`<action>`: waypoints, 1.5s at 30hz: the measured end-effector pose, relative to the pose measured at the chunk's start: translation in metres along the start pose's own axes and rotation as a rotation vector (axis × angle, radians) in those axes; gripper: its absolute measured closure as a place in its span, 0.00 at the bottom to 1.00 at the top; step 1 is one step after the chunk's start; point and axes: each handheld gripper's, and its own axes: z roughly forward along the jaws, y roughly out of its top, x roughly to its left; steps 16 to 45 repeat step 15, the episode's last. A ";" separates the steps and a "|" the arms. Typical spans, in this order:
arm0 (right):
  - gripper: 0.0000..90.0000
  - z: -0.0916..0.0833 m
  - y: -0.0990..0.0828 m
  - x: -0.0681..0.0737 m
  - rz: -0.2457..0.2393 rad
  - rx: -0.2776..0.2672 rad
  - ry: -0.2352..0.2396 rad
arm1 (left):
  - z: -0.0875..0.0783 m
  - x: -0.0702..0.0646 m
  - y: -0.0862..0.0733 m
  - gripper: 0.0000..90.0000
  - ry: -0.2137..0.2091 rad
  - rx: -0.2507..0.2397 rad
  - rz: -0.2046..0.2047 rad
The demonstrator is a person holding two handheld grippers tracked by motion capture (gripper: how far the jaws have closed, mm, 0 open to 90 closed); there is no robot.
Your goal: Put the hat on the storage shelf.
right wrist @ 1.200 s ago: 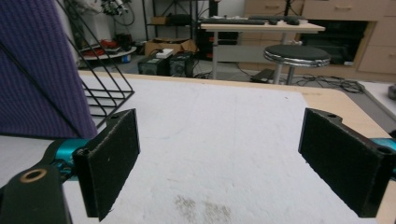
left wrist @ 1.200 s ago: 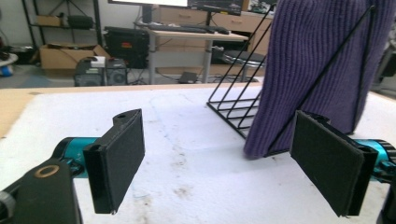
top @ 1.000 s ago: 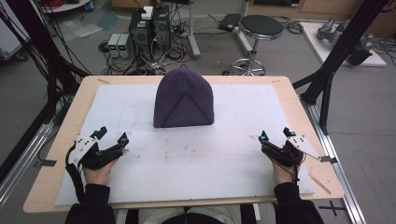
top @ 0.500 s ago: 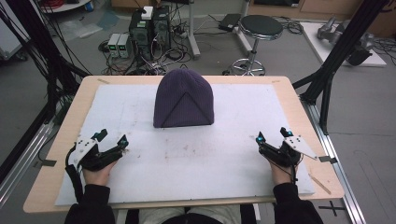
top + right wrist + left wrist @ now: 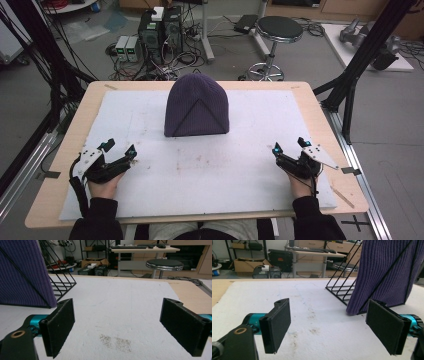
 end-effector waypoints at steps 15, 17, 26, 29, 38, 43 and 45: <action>0.13 0.002 -0.001 0.001 0.010 0.030 0.022 | 0.002 0.001 -0.001 0.23 -0.014 0.015 -0.008; 0.13 0.002 -0.001 0.001 0.010 0.030 0.022 | 0.002 0.001 -0.001 0.23 -0.014 0.015 -0.008; 0.13 0.002 -0.001 0.001 0.010 0.030 0.022 | 0.002 0.001 -0.001 0.23 -0.014 0.015 -0.008; 0.13 0.002 -0.001 0.001 0.010 0.030 0.022 | 0.002 0.001 -0.001 0.23 -0.014 0.015 -0.008; 0.13 0.002 -0.001 0.001 0.010 0.030 0.022 | 0.002 0.001 -0.001 0.23 -0.014 0.015 -0.008; 0.13 0.002 -0.001 0.001 0.010 0.030 0.022 | 0.002 0.001 -0.001 0.23 -0.014 0.015 -0.008; 0.13 0.002 -0.001 0.001 0.010 0.030 0.022 | 0.002 0.001 -0.001 0.23 -0.014 0.015 -0.008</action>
